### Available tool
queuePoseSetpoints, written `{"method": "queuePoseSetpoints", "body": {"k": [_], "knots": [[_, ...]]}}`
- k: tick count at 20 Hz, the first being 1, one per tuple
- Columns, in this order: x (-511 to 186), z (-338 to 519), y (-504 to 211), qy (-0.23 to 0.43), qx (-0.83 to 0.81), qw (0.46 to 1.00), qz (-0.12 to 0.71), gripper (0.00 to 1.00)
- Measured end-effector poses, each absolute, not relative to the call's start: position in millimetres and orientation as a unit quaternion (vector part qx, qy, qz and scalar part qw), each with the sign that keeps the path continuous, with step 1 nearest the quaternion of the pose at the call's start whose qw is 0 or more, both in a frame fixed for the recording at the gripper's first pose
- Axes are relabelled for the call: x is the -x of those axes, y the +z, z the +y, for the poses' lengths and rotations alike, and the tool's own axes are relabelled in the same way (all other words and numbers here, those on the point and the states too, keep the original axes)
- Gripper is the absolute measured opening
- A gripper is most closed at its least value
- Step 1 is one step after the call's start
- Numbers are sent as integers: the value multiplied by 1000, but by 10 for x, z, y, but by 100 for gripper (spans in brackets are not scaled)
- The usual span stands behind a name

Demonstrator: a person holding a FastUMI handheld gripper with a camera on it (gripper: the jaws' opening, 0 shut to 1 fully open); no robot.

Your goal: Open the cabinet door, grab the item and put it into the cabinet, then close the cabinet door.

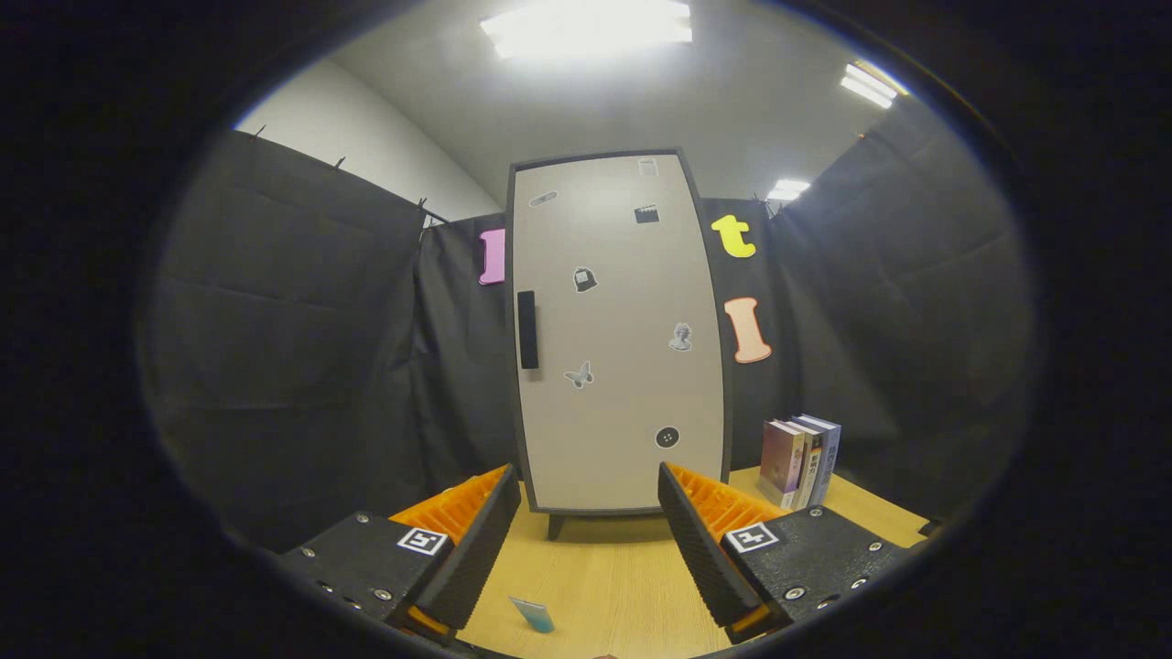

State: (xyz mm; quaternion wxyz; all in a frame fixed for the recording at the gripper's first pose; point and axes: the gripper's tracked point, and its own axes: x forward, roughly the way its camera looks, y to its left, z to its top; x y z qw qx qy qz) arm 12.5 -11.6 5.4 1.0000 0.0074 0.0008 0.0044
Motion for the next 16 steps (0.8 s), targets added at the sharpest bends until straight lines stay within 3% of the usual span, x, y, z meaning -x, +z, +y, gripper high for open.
{"method": "queuePoseSetpoints", "body": {"k": [9,16], "knots": [[-497,-51,326,21,-25,999,5,93],[-1210,234,754,57,-1,998,0,93]]}}
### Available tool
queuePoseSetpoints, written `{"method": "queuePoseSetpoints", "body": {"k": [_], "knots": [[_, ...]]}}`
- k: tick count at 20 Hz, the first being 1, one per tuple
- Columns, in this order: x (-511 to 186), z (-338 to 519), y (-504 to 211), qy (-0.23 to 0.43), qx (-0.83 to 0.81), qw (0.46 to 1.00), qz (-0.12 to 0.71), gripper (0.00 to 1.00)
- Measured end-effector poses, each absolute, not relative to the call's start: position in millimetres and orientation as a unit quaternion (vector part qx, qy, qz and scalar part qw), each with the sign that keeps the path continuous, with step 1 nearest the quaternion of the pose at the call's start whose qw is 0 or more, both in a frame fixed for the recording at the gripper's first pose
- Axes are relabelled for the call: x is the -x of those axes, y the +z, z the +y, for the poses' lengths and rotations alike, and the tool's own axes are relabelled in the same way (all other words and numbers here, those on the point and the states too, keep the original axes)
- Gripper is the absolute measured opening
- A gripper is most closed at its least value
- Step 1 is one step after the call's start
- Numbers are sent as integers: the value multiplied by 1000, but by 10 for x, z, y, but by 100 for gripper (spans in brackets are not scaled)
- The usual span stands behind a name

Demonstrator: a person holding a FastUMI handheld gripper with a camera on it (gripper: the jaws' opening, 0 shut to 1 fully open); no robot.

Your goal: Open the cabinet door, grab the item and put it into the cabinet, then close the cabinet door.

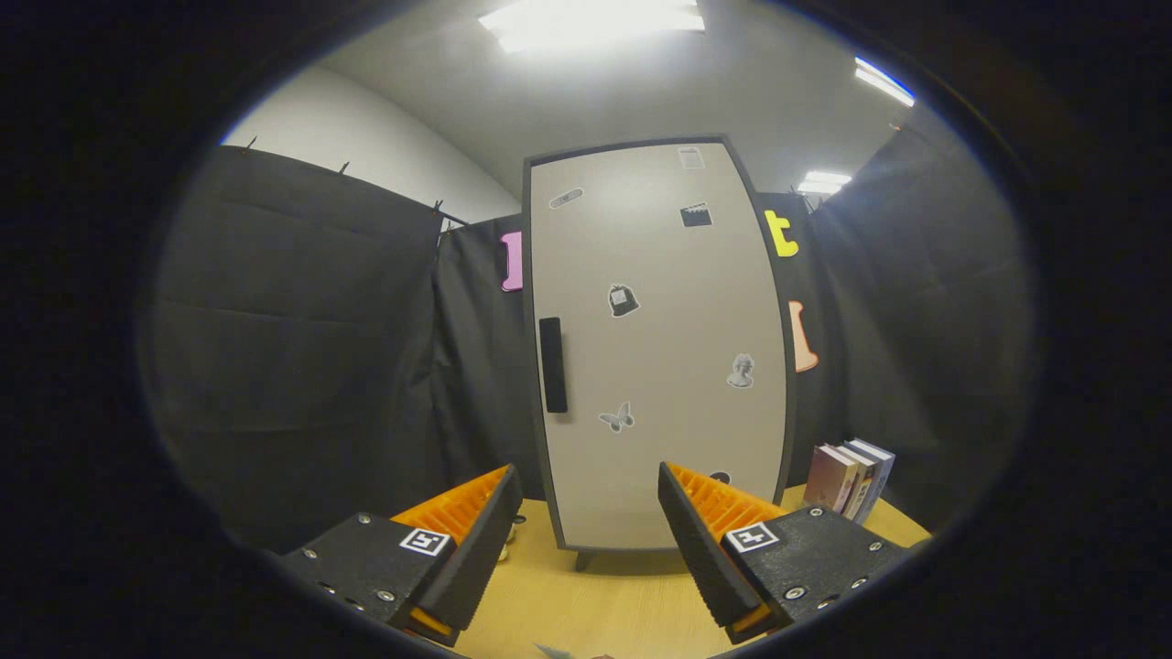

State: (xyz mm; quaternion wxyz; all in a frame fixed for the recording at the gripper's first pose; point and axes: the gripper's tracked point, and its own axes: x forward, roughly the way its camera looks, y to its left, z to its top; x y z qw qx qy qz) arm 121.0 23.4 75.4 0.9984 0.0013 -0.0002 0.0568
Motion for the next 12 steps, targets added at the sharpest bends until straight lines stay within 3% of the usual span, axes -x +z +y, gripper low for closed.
{"method": "queuePoseSetpoints", "body": {"k": [12], "knots": [[-2408,692,1197,70,14,997,-12,93]]}}
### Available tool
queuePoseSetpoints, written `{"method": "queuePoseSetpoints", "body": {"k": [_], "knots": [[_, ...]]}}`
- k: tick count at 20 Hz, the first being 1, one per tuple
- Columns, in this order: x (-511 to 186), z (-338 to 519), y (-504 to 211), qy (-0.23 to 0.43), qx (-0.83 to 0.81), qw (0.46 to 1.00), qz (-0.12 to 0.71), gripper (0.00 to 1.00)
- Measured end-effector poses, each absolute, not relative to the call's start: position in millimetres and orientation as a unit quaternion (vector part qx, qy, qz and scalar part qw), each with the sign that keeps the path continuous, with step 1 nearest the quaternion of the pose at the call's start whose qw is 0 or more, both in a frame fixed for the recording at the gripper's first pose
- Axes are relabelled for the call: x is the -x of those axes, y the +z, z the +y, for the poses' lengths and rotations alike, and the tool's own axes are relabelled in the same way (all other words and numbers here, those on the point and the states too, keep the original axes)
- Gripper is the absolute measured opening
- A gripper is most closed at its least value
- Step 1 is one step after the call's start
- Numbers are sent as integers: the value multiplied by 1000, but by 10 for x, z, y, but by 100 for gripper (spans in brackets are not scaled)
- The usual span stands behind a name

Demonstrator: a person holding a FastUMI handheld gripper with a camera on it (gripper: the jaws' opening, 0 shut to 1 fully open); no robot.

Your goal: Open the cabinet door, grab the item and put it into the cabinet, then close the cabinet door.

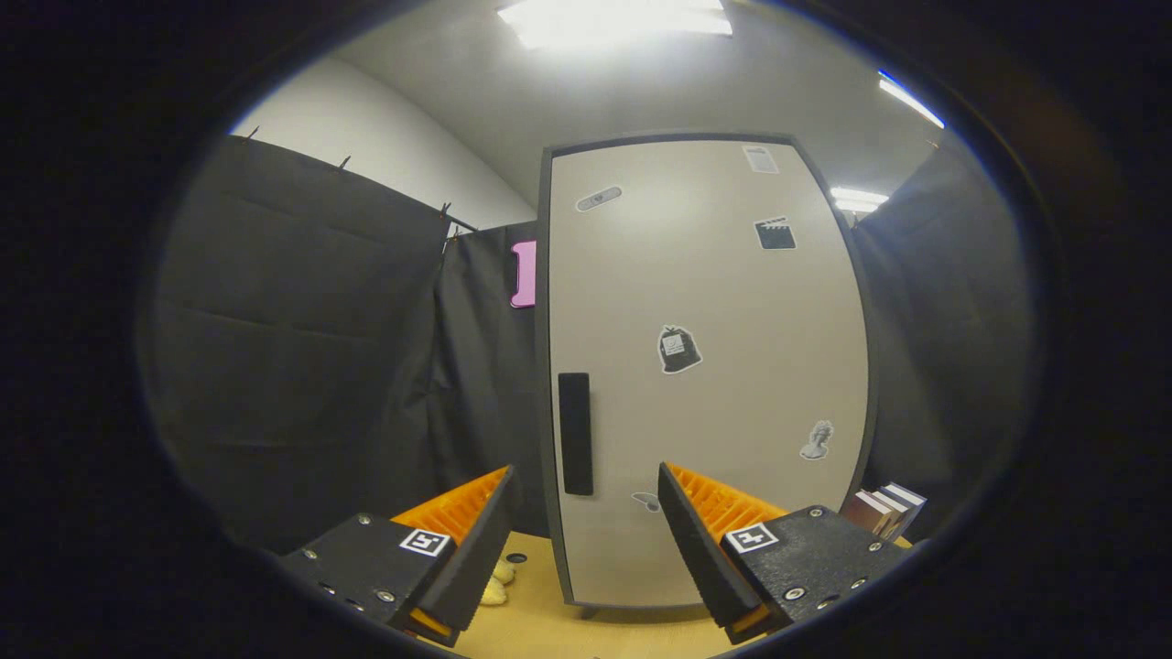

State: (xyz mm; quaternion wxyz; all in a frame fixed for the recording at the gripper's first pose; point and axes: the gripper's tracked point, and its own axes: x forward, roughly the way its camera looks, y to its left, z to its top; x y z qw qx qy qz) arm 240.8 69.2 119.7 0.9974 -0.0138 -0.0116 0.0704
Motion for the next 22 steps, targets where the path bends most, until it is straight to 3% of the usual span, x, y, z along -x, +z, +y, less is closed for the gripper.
{"method": "queuePoseSetpoints", "body": {"k": [8,12,18,20,21,22], "knots": [[-3083,867,1255,60,7,998,0,93],[-3436,887,1226,44,16,999,22,88],[-3761,930,999,35,34,997,66,65],[-3774,940,975,28,46,996,69,47],[-3726,929,978,28,42,996,73,34],[-3745,935,967,28,35,996,75,31]]}}
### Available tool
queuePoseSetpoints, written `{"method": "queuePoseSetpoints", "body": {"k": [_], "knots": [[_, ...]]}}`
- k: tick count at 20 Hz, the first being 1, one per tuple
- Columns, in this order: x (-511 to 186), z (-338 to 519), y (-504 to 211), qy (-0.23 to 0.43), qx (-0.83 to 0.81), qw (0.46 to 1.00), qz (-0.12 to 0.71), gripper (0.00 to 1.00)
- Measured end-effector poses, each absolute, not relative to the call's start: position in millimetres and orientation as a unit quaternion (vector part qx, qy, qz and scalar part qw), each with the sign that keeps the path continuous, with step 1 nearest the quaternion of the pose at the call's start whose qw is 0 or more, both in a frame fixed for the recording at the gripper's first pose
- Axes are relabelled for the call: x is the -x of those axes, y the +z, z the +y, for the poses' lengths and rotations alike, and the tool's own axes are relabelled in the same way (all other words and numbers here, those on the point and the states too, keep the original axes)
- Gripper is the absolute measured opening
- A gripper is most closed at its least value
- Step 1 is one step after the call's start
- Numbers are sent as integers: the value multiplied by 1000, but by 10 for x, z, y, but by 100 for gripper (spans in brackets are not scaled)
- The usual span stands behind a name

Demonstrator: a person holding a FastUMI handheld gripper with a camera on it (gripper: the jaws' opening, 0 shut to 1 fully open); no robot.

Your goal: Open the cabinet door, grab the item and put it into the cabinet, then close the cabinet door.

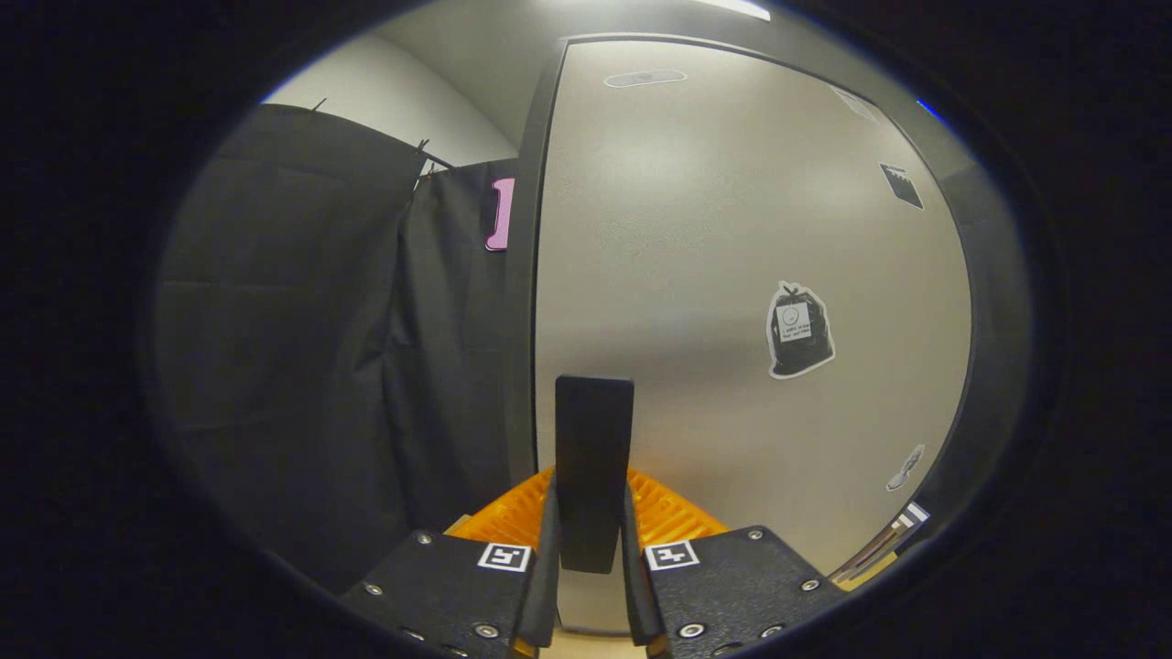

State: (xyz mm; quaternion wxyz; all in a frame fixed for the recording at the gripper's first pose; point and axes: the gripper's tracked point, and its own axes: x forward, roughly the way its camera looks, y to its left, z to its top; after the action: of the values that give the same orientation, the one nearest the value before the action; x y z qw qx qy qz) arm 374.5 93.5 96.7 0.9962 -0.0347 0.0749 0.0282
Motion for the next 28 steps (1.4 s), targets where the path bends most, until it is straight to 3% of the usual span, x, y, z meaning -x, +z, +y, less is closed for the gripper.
{"method": "queuePoseSetpoints", "body": {"k": [2,15,28], "knots": [[-3721,934,968,36,28,996,80,26],[-3176,913,1108,96,27,992,83,26],[-2781,739,1198,107,14,990,86,26]]}}
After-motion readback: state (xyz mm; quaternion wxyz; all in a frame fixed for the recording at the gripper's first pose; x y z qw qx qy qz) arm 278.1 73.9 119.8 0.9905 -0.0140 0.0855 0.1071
